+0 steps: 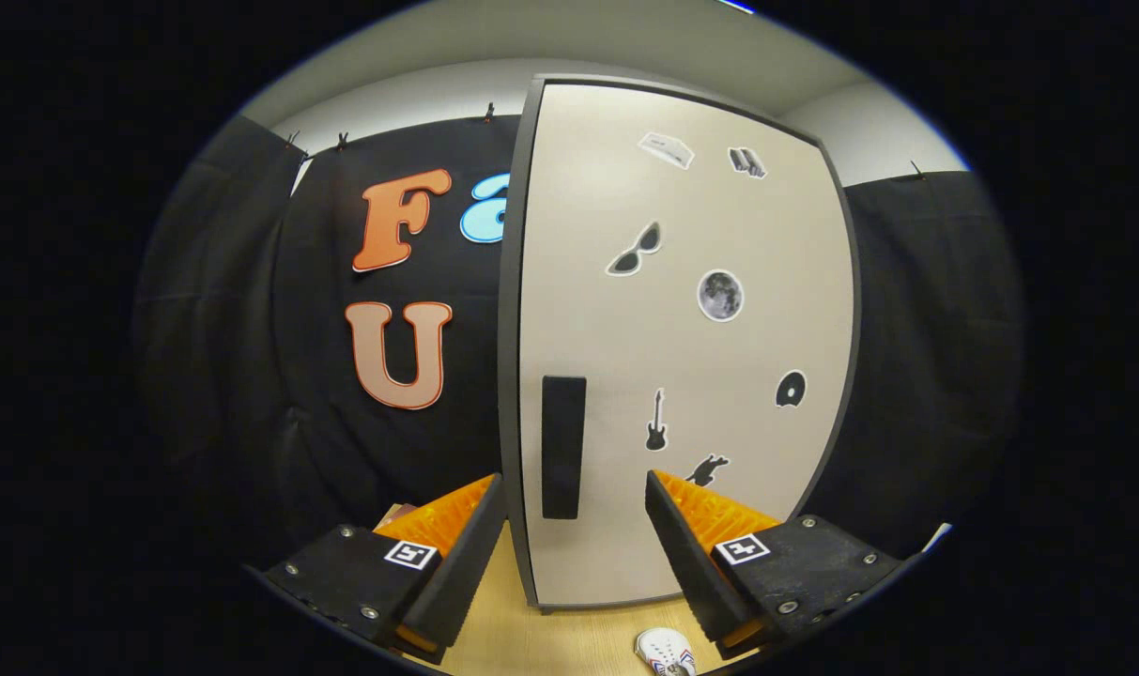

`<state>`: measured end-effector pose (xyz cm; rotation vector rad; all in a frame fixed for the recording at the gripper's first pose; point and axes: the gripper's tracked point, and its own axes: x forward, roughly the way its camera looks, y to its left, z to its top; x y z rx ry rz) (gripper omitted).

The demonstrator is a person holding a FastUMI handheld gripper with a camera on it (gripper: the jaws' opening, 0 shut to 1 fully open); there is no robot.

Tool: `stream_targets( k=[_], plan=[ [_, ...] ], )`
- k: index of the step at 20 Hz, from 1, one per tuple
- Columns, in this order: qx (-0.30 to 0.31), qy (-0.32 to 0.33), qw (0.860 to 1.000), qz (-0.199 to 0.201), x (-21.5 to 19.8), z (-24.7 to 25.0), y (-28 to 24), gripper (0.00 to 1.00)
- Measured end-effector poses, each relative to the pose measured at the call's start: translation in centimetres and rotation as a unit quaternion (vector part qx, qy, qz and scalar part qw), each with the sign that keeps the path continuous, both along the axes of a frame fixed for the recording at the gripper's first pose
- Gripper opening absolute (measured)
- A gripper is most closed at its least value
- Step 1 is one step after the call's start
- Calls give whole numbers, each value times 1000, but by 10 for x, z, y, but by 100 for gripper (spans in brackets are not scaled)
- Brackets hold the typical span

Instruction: Open the shoe cabinet door, grab the shoes and put them into the shoe cabinet, then close the shoe cabinet door.

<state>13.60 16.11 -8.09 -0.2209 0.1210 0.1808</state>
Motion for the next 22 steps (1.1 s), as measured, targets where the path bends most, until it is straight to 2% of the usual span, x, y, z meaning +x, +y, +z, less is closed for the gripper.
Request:
stream_targets(
  k=[5, 11, 14, 18, 22],
  plan=[
    [-10, -8, 1000, -17, 39, -7, 7, 79],
    [-1, -3, 1000, -14, 61, -12, 16, 63],
    [22, 5, 1000, -5, 64, -14, 19, 39],
    [10, 4, 1000, 7, 59, -14, 18, 31],
    [12, 12, 1000, 22, 42, -11, 13, 29]
  ],
)
